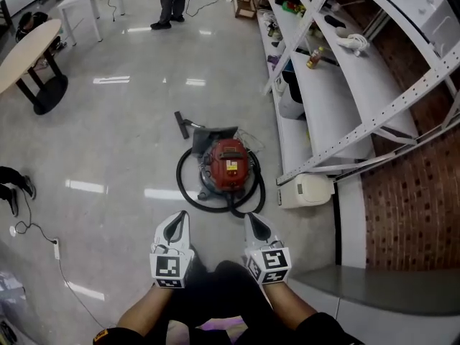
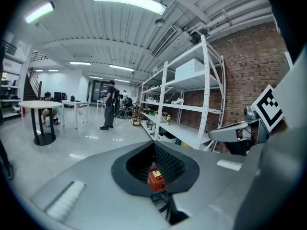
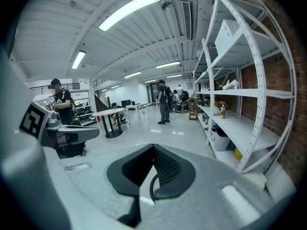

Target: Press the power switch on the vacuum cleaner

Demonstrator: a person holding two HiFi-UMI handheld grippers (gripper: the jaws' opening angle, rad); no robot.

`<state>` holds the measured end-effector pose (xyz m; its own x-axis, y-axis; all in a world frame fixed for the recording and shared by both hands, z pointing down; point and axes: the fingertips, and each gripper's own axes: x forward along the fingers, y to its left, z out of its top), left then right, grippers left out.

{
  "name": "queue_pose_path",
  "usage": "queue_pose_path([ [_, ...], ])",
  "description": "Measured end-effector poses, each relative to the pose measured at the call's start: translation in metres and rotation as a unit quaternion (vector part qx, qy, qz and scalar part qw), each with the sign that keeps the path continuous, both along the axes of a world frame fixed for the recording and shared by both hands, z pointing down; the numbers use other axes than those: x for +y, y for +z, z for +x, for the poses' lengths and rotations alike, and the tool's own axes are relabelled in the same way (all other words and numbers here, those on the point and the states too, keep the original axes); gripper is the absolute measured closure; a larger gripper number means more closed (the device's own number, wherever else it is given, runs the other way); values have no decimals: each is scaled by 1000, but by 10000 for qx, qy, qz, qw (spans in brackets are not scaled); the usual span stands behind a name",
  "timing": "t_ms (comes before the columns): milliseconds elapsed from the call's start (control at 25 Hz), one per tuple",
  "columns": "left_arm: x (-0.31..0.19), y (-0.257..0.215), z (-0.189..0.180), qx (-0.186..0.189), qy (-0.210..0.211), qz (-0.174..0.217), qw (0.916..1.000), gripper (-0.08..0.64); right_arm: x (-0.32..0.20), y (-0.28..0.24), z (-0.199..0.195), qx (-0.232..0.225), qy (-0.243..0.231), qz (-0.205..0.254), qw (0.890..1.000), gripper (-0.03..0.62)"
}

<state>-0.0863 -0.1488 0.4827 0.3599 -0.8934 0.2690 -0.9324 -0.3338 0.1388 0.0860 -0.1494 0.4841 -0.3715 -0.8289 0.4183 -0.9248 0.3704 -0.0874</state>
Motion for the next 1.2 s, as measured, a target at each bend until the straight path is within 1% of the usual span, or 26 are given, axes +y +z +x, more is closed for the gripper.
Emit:
queue_pose_path([
  [200,-20,-1,-8,22,-14,-2,10000,543,-21,8,-2,48,85,-110,9999,600],
  [400,-48,11,-3,35,-8,-136,9999,543,-51,22,1,51,72,-218,9997,600],
  [480,-63,18,1,28,-40,-183,9998,543,-65,34,5,52,46,-337,9994,600],
  [600,-86,35,4,-14,-198,-313,9993,543,-89,56,11,77,-37,-538,9985,600],
  [760,-121,68,10,-40,-416,-477,9980,543,-129,96,20,217,-208,-765,9966,601],
  [880,-138,96,15,-139,-456,-774,9959,544,-148,132,23,331,-374,-1104,9926,600],
  [1080,-165,157,25,-380,-316,-1346,9897,545,-184,190,27,545,-516,-1559,9849,601],
  [1200,-182,192,31,-510,-222,-1620,9852,545,-200,226,29,628,-543,-1795,9803,601],
])
